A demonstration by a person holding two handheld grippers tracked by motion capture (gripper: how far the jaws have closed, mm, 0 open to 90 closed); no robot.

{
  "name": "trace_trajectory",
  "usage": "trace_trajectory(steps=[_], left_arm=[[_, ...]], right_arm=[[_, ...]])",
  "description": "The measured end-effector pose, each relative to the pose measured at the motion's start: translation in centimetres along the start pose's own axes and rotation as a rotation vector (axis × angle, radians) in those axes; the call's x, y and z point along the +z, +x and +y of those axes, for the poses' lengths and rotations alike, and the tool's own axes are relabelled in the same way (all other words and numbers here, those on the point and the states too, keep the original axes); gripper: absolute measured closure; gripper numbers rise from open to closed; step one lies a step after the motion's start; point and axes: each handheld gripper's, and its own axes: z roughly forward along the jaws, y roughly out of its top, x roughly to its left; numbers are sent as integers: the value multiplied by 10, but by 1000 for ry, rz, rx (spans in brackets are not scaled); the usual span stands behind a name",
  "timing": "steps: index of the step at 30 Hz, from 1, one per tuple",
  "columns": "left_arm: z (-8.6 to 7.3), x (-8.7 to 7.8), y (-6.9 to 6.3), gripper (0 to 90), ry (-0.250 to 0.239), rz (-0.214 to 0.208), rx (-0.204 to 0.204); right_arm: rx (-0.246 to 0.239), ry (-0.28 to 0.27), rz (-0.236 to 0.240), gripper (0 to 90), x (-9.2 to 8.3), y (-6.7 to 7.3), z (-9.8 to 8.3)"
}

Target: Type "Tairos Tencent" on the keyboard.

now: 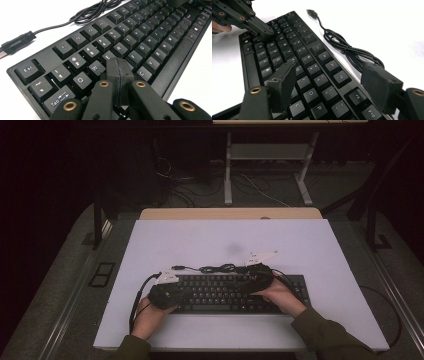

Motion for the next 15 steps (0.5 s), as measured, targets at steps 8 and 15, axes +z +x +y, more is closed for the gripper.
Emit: trace_trajectory(steps=[8, 15], left_arm=[[1, -4, 0, 895, -18, 5, 0], [1, -8, 1, 893, -43, 1, -12]], right_arm=[[1, -3, 1, 278, -1, -1, 0], [-1, -7, 3, 278, -1, -1, 0]])
